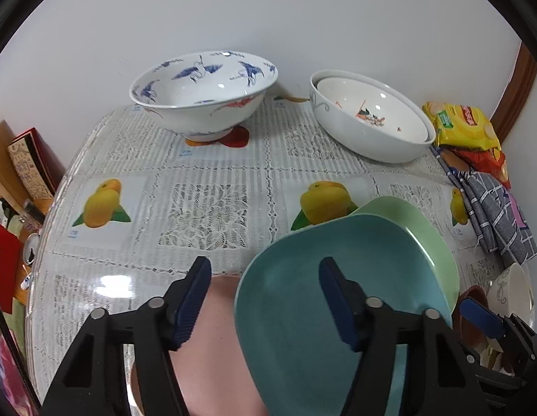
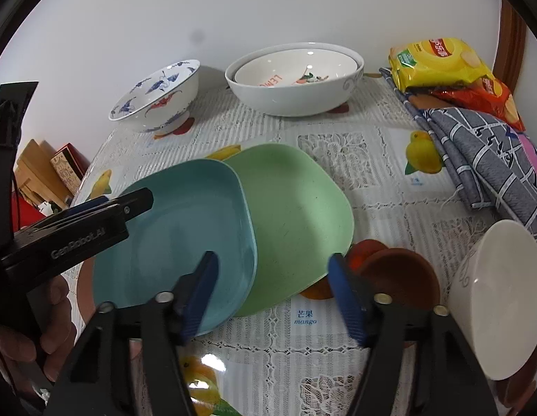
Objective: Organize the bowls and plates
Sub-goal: 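Move the right gripper to the blue plate rim and close on it, then lift the blue plate with the right gripper, exposing the green plate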
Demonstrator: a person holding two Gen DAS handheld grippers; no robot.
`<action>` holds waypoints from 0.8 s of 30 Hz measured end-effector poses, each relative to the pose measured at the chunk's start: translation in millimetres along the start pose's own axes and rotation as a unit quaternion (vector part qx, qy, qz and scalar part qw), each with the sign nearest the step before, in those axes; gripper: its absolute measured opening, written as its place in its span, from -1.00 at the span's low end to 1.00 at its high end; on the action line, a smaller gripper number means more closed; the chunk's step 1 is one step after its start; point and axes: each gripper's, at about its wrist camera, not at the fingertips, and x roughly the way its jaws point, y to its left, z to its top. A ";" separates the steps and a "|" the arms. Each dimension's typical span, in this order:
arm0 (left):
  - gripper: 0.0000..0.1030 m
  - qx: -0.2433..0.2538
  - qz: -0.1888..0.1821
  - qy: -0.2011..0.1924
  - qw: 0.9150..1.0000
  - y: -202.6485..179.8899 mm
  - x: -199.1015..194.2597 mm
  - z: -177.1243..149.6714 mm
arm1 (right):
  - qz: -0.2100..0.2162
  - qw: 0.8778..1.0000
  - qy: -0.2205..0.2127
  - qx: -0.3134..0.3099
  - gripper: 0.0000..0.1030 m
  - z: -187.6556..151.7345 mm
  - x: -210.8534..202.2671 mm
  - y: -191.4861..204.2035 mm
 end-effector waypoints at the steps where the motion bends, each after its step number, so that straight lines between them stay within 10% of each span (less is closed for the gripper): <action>1: 0.15 0.001 -0.002 0.001 1.000 -0.4 3.4 -0.3 | -0.001 1.000 0.001 0.000 0.21 -1.8 1.6 0.0; 8: -0.10 -0.003 -0.008 0.006 1.000 1.6 12.5 -2.3 | -0.018 1.000 -0.004 -0.003 -0.03 -6.9 5.4 2.8; 14: -0.59 0.005 -0.020 0.002 1.000 1.2 9.4 -2.9 | 0.001 1.000 0.008 -0.010 -0.77 -4.4 11.0 9.6; 24: -0.68 0.008 -0.042 -0.018 0.999 -8.3 -32.9 -6.3 | -0.017 0.999 -0.024 0.021 -0.83 -9.1 -26.5 1.4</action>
